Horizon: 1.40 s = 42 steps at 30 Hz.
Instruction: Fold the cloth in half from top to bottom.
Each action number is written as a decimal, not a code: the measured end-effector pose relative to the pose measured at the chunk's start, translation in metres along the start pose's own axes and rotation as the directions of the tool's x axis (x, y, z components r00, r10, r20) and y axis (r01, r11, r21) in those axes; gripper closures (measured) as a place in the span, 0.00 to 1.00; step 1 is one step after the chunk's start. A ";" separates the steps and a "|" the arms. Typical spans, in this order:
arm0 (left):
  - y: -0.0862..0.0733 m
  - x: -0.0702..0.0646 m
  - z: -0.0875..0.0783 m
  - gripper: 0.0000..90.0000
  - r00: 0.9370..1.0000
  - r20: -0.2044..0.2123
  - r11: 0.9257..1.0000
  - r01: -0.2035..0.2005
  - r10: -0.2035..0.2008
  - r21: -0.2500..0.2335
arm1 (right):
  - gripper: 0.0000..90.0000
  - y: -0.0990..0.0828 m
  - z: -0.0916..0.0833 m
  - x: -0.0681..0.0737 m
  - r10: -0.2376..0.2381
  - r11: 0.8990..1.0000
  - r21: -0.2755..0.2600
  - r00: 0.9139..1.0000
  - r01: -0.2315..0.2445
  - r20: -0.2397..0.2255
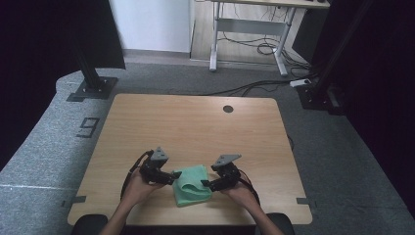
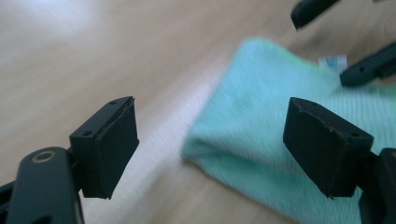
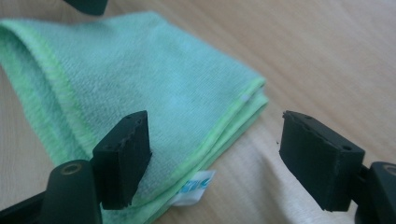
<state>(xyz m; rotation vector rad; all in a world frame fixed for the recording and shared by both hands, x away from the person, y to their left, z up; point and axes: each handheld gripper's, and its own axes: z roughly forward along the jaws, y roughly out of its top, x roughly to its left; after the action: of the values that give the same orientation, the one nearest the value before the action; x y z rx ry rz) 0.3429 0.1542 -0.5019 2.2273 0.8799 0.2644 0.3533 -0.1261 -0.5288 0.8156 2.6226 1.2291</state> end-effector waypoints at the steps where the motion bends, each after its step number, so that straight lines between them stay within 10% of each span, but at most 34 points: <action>1: -0.003 -0.002 0.001 0.20 1.000 0.007 1.000 -0.004 0.003 0.010 | 0.27 -0.001 0.001 0.001 -0.006 1.000 0.007 1.000 0.006 -0.003; 13: -0.026 -0.018 0.017 0.17 0.998 -0.048 0.993 -0.030 0.035 0.118 | 0.25 -0.017 0.005 0.013 -0.028 0.998 0.061 1.000 0.027 0.006; 31: -0.006 0.016 0.042 0.15 0.994 -0.109 0.999 0.015 -0.009 0.052 | 0.23 -0.015 0.016 0.005 -0.001 1.000 0.023 0.997 -0.001 0.075; 42: -0.018 0.001 0.025 0.16 0.999 -0.048 0.998 -0.002 0.006 0.069 | 0.25 -0.016 0.008 0.000 0.021 1.000 0.015 0.998 -0.022 0.067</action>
<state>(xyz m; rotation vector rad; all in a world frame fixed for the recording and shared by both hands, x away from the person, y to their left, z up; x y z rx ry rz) 0.3453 0.1499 -0.5325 2.2947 0.9233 0.2954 0.3496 -0.1295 -0.5458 0.8742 2.5800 1.1669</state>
